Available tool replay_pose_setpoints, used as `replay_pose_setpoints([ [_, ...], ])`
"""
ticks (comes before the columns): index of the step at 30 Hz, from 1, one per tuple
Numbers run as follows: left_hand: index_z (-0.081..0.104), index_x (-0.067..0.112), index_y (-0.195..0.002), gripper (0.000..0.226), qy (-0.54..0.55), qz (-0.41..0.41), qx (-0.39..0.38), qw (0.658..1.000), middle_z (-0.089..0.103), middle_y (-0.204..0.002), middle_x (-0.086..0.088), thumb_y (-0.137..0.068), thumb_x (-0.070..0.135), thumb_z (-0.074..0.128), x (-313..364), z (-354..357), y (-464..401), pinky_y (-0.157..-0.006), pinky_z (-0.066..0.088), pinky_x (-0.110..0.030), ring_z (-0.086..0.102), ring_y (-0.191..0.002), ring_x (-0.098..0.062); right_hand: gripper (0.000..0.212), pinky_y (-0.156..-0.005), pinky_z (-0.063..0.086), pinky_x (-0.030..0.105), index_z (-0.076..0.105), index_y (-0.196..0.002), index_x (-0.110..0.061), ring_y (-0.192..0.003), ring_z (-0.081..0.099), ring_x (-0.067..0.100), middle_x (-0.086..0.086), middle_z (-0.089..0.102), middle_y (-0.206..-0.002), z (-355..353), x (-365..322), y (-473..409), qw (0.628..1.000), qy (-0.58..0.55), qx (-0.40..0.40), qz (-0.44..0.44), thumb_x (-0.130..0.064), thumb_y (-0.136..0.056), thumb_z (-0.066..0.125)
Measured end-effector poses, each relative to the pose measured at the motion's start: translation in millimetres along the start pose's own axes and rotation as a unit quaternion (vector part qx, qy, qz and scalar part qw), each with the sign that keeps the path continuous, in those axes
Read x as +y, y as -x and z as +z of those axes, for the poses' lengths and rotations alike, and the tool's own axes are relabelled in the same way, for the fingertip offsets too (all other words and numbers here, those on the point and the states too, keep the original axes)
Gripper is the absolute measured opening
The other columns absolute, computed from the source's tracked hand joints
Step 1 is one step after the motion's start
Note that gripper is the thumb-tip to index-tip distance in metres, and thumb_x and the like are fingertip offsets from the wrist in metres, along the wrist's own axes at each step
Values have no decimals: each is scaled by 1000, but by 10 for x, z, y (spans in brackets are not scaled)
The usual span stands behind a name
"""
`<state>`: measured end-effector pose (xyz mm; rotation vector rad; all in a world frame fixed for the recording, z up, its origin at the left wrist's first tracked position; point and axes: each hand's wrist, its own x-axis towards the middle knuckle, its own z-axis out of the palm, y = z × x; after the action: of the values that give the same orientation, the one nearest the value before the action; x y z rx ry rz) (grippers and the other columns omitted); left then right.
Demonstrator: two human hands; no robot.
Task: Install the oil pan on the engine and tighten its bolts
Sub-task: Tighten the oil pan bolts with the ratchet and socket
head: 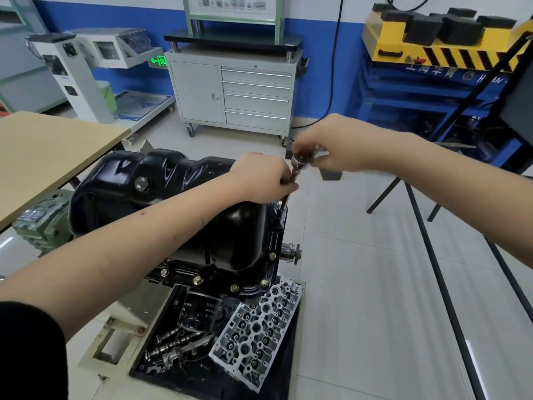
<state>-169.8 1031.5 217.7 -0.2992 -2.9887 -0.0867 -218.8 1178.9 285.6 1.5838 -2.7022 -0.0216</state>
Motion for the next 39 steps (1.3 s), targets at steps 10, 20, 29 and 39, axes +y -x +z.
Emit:
replay_pose_setpoints([
  [10,36,18,-49,50,-3,-11,-10,1000,37,-52,7,-89,47,47,-1,-10,-19,-62,27,-27,42,-65,-22,24,-56,34,25,59,-96,-16,-78,49,15,-7,60,-76,41,15,61,1000,-26,-10,10,-32,-79,67],
  [20,40,15,-52,50,2,-11,-9,1000,40,-50,3,-89,49,45,5,0,-5,-64,30,-27,44,-66,-23,29,-58,37,29,57,-93,-17,-78,48,18,-6,55,-80,57,-11,-17,996,84,12,-10,-42,-79,63],
  [29,41,17,-55,45,0,-6,-17,1000,41,-53,5,-90,46,44,-3,-2,-9,-65,28,-26,45,-69,-26,24,-75,44,37,60,-109,-18,-93,49,17,-4,60,-96,48,-30,49,999,27,13,-25,-17,-86,59],
  [39,34,18,-53,48,-5,-20,-15,1000,37,-53,6,-90,47,43,18,-21,-26,-62,28,-27,41,-65,-25,35,-48,26,22,54,-84,-15,-74,48,20,-2,58,-77,57,22,44,999,45,4,8,-49,-79,60],
])
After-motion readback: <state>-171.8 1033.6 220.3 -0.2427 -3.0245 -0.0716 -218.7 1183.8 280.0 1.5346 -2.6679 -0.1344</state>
